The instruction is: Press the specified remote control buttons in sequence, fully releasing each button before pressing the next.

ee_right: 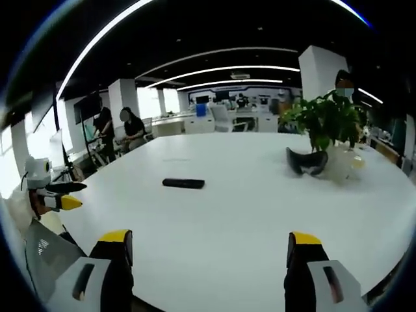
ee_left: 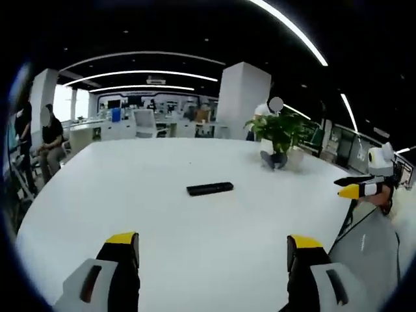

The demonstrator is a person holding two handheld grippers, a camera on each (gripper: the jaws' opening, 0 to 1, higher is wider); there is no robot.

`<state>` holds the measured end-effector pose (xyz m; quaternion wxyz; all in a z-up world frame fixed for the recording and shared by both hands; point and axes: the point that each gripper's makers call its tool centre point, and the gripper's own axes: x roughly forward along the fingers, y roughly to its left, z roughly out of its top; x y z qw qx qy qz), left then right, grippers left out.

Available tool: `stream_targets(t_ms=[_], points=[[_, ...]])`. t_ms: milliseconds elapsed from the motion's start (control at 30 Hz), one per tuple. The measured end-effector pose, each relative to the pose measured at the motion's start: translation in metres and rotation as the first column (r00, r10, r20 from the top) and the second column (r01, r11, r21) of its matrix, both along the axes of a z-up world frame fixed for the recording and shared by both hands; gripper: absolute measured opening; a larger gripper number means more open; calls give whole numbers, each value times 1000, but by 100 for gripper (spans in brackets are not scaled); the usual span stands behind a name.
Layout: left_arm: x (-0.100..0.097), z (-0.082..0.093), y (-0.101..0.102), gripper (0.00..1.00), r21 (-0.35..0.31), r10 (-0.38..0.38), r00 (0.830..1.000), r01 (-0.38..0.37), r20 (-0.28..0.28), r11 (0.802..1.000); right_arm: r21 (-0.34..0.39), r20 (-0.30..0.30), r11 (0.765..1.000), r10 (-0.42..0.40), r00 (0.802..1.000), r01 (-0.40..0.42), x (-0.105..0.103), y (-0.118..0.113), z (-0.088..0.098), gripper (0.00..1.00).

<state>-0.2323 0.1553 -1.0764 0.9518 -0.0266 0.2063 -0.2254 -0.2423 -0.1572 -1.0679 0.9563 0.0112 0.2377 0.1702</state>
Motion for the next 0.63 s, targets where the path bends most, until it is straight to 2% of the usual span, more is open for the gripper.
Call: stream_targets(t_ms=[167, 533, 633], points=[[-3, -1, 2, 100, -28, 32, 999, -32, -10, 999, 1, -14, 1000, 5, 1000, -5, 0, 0, -3, 99], [-3, 1, 2, 100, -12, 49, 999, -48, 9, 999, 2, -14, 1000, -4, 1000, 4, 2, -4, -4, 98], [-4, 1, 0, 100, -33, 55, 998, -55, 7, 998, 3, -16, 1000, -8, 1000, 8, 2, -4, -5, 98]])
